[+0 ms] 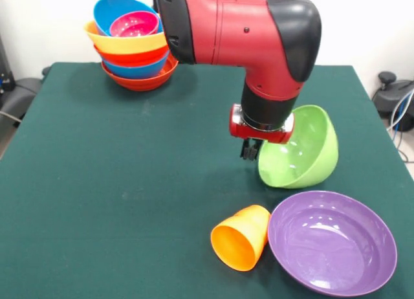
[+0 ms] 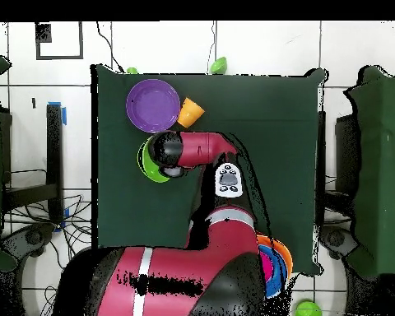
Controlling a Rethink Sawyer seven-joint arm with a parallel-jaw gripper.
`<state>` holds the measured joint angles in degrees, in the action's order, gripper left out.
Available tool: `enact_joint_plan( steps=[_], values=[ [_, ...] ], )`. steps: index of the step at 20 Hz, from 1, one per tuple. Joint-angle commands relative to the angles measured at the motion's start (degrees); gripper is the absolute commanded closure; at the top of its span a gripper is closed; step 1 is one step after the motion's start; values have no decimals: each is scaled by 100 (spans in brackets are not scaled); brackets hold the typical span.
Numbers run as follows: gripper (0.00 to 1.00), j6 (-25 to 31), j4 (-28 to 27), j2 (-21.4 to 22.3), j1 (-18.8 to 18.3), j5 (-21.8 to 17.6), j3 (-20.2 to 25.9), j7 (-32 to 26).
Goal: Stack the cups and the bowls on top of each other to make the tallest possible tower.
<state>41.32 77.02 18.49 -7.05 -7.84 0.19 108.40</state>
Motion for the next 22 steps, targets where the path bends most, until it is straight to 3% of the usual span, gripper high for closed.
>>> enact_joint_plan(
  steps=[1, 16, 17, 22],
  values=[
    [100, -282, 281, -29, -119, 2, 582, 124],
    [100, 333, -498, -353, -196, 38, 538, -3],
    [0, 285, -483, -340, -197, -6, 571, -98],
    [0, 436, -448, -288, -59, 0, 446, 74]
  ],
)
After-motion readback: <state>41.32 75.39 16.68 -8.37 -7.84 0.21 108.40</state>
